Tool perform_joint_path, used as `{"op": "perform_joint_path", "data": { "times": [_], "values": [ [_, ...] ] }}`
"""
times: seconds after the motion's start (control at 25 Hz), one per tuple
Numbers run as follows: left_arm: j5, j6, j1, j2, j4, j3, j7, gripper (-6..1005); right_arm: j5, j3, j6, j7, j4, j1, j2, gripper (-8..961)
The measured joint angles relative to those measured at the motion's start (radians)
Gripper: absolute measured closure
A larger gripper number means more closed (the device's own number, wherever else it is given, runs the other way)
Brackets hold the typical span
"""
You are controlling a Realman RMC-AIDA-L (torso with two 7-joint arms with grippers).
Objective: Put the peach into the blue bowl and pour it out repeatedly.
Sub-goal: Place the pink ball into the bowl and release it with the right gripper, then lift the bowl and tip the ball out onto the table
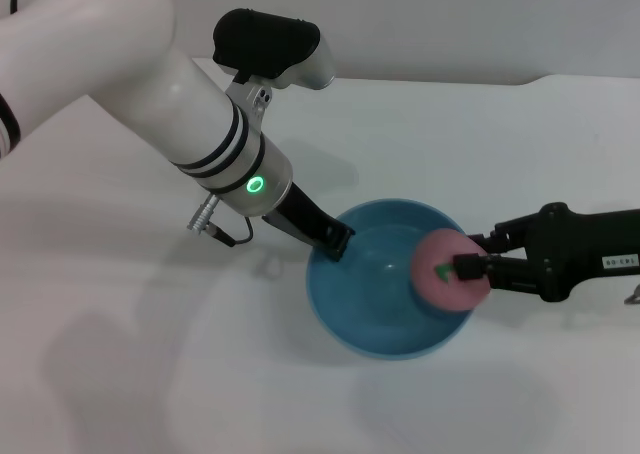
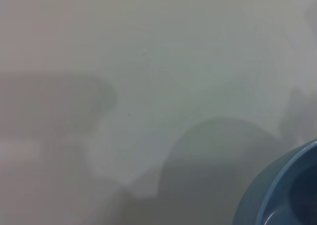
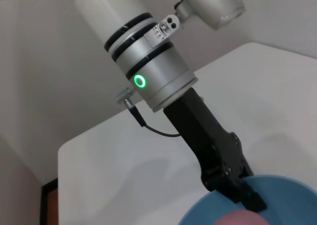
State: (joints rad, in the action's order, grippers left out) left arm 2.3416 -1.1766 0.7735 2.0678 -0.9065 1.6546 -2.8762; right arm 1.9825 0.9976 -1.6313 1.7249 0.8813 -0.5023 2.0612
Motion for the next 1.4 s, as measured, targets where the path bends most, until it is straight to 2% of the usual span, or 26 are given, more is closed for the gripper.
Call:
{"op": "perform_joint_path", "data": {
  "times": [0.04,0.12,0.36,0.48,0.68,0.92,1.08,1.24,1.4],
  "values": [
    [-0.002,0.001,0.0,0.0,0.0,0.0,0.0,999,0.001,0.0,0.005,0.0,0.0,-0.003,0.0,889],
    [-0.01,0.001,-0.002,-0.001,0.0,0.0,0.003,999,0.001,0.001,0.01,0.001,-0.001,-0.012,0.0,692],
    [-0.012,0.0,-0.004,-0.002,0.0,0.001,0.003,999,0.001,-0.003,0.012,0.001,0.004,-0.016,0.001,563],
    [-0.012,0.002,-0.004,-0.002,0.0,0.001,0.006,999,-0.015,-0.04,0.037,0.004,0.005,-0.015,0.002,563],
    [-0.057,0.064,-0.012,0.001,-0.01,0.017,0.041,999,-0.062,-0.193,0.117,0.039,-0.031,0.004,0.004,562],
    [-0.297,0.282,-0.077,0.001,-0.005,0.071,0.231,999,-0.11,-0.418,0.18,0.04,-0.124,0.056,0.004,562],
    [-0.446,0.485,-0.158,0.001,-0.014,0.129,0.404,999,-0.114,-0.523,0.203,0.037,-0.165,0.1,0.002,562],
    [-0.48,0.708,-0.209,0.0,-0.036,0.255,0.488,999,-0.115,-0.574,0.205,0.036,-0.181,0.138,0.0,562],
    [-0.419,0.935,-0.219,-0.001,-0.061,0.42,0.537,1000,-0.115,-0.581,0.205,0.036,-0.181,0.158,0.001,561]
  ]
}}
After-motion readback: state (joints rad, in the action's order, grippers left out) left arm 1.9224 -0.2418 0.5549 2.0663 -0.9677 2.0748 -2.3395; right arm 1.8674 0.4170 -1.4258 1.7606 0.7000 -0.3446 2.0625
